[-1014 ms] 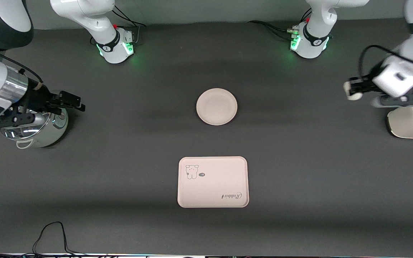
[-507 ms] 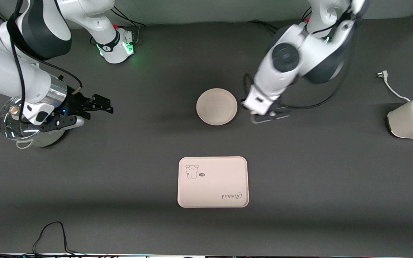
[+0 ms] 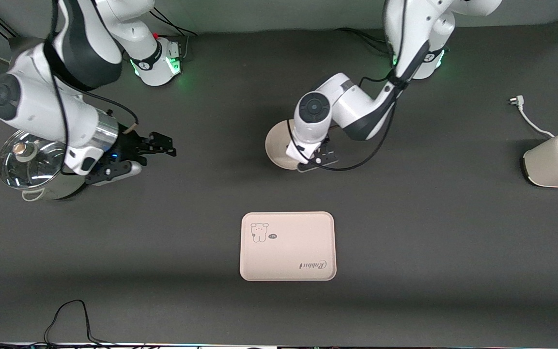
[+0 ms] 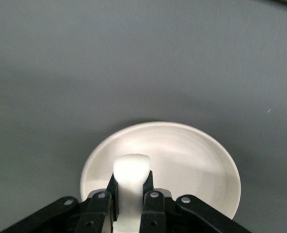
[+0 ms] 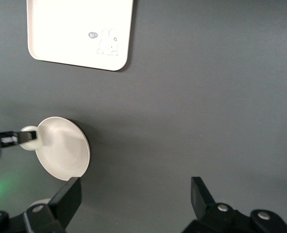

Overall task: Place bun in plate and plate on tray
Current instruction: 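Release the bun on the plate while the right gripper reaches the plate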

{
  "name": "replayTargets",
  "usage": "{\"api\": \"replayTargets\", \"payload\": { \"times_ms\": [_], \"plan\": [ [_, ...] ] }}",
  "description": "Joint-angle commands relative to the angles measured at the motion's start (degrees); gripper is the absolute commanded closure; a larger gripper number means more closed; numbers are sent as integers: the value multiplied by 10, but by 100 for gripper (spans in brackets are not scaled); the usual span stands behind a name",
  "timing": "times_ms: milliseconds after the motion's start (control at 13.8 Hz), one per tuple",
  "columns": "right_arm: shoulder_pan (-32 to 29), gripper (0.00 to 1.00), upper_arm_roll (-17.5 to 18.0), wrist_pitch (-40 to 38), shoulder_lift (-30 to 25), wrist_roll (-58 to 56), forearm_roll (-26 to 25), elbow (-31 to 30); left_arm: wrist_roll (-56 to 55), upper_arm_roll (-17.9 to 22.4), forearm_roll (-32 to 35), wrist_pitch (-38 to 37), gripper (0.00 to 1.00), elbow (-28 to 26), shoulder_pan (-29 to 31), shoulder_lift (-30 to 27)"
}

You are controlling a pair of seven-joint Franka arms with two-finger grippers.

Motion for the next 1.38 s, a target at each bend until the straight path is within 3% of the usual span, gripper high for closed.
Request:
{"api": "replayTargets", "payload": {
  "times_ms": [0,145,290,362,435,870,1014,1304],
  "plan": [
    [23,0,-6,35,-1,-7,20,-24,-52,8,19,21,72,9,-29,29],
    [38,0,-6,63,-2,-7,20,-46,-84,8,44,27,67,9,-33,44],
    [38,0,-6,75,-3,-8,20,-56,-95,8,44,30,51,9,-42,46],
    [39,0,-6,75,-3,-8,21,-56,-96,8,44,31,39,9,-42,46],
    [39,0,-5,75,-2,-8,23,-56,-96,8,44,30,0,9,-41,45],
    [105,0,-6,125,48,-3,40,-56,-83,27,47,-13,0,15,-8,-1],
    [116,0,-4,163,75,19,41,-56,-28,35,67,-54,0,23,36,-40],
    [201,0,-5,261,144,104,45,-51,136,36,67,-114,0,21,162,-138]
  ]
}}
